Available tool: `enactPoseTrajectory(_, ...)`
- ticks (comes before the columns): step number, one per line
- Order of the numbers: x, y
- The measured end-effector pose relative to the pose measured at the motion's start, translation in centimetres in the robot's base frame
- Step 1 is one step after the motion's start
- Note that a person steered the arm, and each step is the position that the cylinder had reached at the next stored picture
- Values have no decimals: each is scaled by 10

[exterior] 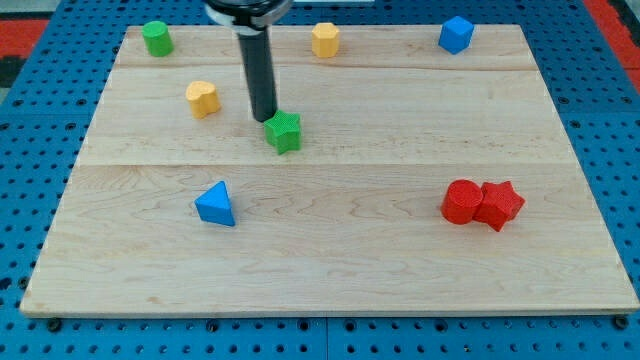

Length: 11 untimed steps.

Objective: Place the yellow heart in the center left

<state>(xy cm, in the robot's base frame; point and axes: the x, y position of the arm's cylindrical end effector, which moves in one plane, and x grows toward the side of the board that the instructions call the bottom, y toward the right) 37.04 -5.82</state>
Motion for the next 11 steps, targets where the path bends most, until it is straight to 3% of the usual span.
enactPoseTrajectory(1, 60, 15)
enactPoseTrajectory(2, 90, 4)
enactPoseTrajectory(4, -25, -25)
enactPoseTrajectory(5, -63, -58)
enactPoseTrajectory(9, 32, -126)
enactPoseTrajectory(11, 46, -141)
